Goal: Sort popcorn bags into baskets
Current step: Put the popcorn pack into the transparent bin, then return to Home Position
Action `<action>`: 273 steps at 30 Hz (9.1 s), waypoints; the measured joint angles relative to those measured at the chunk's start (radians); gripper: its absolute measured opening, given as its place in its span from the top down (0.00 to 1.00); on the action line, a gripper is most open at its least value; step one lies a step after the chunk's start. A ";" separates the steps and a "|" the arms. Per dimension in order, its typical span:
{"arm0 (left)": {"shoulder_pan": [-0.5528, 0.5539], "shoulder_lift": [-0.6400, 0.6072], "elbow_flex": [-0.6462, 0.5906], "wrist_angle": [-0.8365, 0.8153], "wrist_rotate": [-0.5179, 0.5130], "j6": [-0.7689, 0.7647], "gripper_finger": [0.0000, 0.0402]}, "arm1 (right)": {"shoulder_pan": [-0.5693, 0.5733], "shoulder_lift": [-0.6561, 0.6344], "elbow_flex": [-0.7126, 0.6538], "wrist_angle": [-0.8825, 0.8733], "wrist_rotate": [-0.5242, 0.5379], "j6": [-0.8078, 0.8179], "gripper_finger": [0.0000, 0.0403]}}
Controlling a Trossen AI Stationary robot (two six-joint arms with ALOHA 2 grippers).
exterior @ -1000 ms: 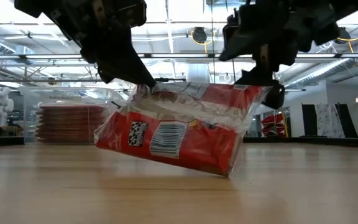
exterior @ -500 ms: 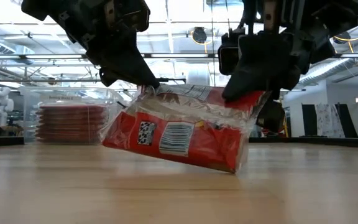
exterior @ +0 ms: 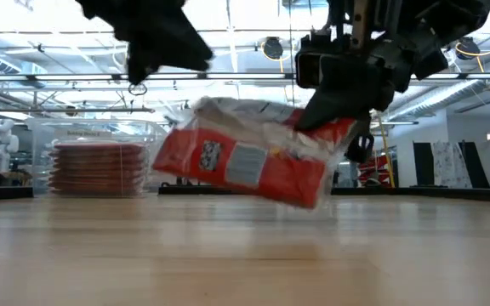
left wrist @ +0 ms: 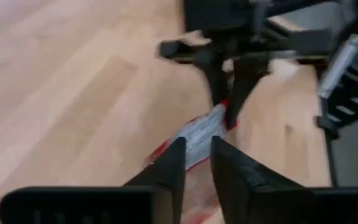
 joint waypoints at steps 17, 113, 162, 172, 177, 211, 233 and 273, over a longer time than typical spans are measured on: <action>0.102 -0.292 -0.002 -0.213 -0.053 -0.653 0.67 | -0.042 -0.423 0.055 -0.568 0.407 -0.365 0.97; 0.887 -0.411 -0.002 0.280 0.433 -0.578 0.95 | -0.115 -0.568 0.186 -0.322 0.912 -1.444 0.51; 1.597 -0.517 0.262 -0.926 0.900 0.539 0.92 | -0.082 -0.564 0.186 -0.458 0.910 -0.437 0.75; 1.626 -0.509 0.148 -0.963 0.880 0.587 0.91 | -0.083 -0.562 0.186 -0.511 0.910 -0.437 0.75; 1.626 -0.482 0.105 -0.939 0.881 0.584 0.91 | -0.074 -0.562 0.186 -0.512 0.910 -0.418 0.75; 1.464 -0.445 0.094 -0.913 0.561 0.555 0.53 | -0.074 -0.562 0.186 -0.512 0.883 -0.386 0.75; 1.309 -0.524 0.237 -0.949 0.477 0.541 0.55 | -0.074 -0.562 0.186 -0.512 0.857 -0.400 0.75; 0.812 -0.922 -0.011 -0.623 0.605 0.598 0.99 | -0.081 -0.714 0.063 -0.461 0.570 -0.824 1.00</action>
